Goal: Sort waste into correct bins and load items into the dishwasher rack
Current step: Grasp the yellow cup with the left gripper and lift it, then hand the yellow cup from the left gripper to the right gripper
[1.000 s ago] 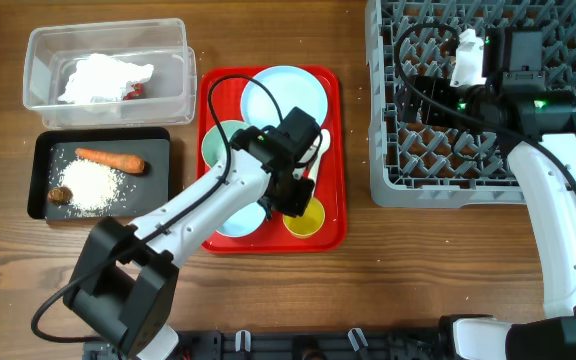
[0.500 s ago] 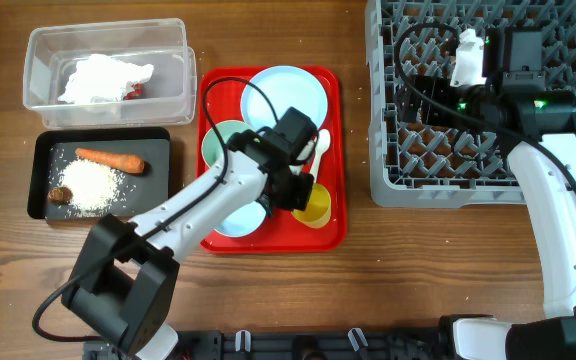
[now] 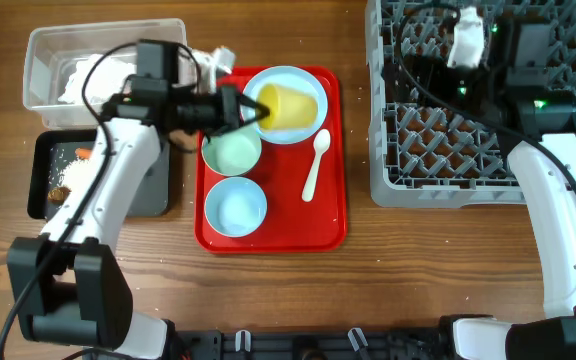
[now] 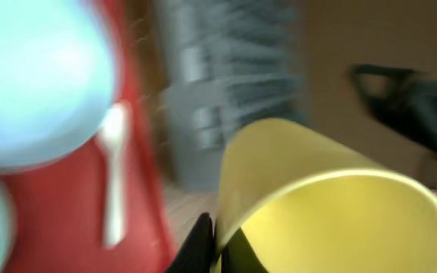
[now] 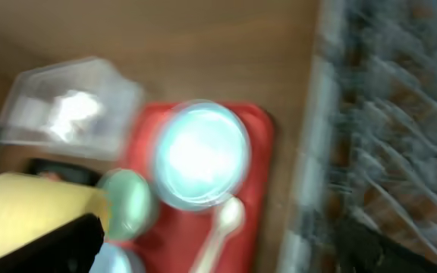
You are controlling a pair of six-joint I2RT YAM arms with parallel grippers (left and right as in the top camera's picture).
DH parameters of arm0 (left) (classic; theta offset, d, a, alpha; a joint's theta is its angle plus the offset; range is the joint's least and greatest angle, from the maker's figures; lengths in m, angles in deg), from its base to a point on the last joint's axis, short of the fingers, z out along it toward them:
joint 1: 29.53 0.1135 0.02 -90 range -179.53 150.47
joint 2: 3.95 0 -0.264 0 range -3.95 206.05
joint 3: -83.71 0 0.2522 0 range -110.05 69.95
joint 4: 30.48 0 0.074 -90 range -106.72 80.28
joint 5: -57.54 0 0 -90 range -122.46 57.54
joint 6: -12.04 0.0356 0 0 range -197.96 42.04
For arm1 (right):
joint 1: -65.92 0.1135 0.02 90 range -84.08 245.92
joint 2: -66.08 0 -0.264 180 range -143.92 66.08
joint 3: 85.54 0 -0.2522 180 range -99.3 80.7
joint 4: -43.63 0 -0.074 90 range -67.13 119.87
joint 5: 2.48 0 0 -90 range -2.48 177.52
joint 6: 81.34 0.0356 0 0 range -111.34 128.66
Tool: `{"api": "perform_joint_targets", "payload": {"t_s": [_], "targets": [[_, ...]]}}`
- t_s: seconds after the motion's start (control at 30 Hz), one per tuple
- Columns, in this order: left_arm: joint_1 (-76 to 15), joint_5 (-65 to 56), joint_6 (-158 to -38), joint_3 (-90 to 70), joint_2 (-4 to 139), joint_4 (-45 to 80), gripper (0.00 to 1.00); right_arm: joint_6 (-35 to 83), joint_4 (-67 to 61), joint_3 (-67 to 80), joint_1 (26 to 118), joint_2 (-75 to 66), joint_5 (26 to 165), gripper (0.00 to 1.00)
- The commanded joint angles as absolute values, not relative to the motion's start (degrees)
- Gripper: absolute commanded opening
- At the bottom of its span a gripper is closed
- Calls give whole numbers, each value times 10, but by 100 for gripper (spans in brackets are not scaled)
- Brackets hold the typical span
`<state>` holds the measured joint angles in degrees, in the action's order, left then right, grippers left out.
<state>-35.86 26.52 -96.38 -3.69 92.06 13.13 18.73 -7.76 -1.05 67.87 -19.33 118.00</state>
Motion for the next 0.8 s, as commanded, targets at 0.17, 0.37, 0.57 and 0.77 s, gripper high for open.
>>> {"api": "perform_joint_targets", "payload": {"t_s": [0.17, 0.37, 0.57, 0.77], "targets": [[-305, 504, -971, -46, 909, 32, 4, 163, 27, -21, 712, -199, 1475, 100], [-305, 505, -973, -46, 909, -3, 4, 161, 54, -21, 764, -204, 1496, 100], [-305, 532, -1017, -46, 909, -84, 4, 162, 114, -21, 781, -246, 1578, 100], [-305, 543, -1085, -46, 909, -159, 4, 164, 173, -21, 781, -296, 1642, 100]]}}
